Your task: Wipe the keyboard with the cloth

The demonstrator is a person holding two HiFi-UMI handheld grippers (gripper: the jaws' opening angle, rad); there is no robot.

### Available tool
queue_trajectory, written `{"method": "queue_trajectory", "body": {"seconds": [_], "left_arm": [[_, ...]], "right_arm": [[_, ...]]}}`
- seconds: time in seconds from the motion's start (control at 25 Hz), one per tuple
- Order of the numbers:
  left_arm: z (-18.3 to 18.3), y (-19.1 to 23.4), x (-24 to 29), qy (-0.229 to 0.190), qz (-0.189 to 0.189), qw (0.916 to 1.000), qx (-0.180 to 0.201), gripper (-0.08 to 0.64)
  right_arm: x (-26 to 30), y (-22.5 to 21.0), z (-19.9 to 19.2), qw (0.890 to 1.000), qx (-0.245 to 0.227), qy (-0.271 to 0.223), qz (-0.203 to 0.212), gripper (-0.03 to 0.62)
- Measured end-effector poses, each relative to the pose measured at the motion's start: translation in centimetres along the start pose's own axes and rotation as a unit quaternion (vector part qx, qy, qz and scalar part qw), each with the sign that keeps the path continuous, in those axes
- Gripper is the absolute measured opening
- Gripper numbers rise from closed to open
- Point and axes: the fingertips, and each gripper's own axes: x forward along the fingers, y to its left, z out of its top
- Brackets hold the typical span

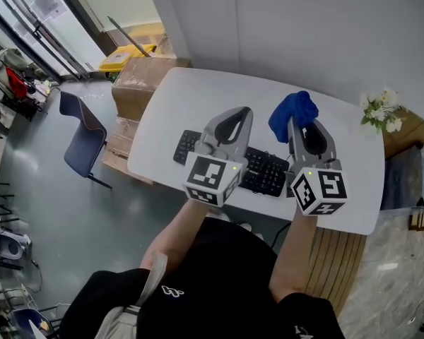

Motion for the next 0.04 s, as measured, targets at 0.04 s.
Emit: {"method": "queue_trajectory", "body": {"seconds": [0.04], "left_arm": [[0.12,0.05,0.15,-0.001,0.001,1.0000,0.000,-0.002]], "right_arm": [[0.26,-0.10,0.12,1.000,0.000,-0.001,0.002,0.097]]}}
